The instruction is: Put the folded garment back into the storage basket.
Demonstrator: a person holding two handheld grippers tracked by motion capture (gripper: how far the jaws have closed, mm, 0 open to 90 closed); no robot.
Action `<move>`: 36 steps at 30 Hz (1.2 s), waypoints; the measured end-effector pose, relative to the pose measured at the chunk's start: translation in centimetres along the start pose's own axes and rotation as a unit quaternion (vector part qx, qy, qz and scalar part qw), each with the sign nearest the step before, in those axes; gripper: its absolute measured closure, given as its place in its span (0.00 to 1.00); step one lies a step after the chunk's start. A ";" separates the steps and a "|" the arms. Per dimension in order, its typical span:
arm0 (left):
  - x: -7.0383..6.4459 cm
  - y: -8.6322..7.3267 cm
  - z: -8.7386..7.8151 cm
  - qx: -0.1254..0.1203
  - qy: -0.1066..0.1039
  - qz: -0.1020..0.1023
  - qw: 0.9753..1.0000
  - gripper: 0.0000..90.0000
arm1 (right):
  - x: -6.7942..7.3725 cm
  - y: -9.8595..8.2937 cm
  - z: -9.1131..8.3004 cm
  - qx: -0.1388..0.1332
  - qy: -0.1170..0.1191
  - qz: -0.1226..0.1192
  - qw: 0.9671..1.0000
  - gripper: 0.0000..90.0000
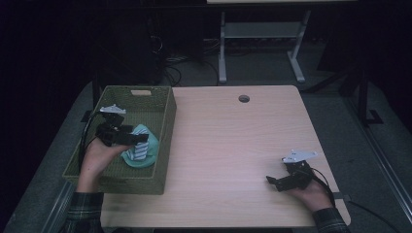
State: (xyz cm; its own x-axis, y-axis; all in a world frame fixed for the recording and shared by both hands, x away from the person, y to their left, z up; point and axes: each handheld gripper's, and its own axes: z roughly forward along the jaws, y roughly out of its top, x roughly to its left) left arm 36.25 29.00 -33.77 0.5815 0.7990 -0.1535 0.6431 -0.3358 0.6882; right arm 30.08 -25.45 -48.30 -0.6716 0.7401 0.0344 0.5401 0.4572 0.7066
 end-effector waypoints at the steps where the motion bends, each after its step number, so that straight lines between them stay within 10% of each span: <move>1: -0.6 0.3 0.2 -0.003 -0.005 0.005 1.000 0.20 | 0.0 0.0 0.0 0.000 0.000 0.000 1.000 0.03; 36: -12.4 2.4 6.8 -0.040 -0.068 0.099 0.992 0.14 | 0.0 0.0 0.0 -0.001 0.002 -0.003 1.000 0.03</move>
State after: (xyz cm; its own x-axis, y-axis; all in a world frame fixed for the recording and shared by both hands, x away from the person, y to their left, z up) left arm 33.93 14.88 -35.06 0.7584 0.6440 -0.1003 0.4708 -0.4349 0.7676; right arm 30.08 -25.44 -48.32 -0.6768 0.7354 0.0330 0.5352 0.4608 0.7080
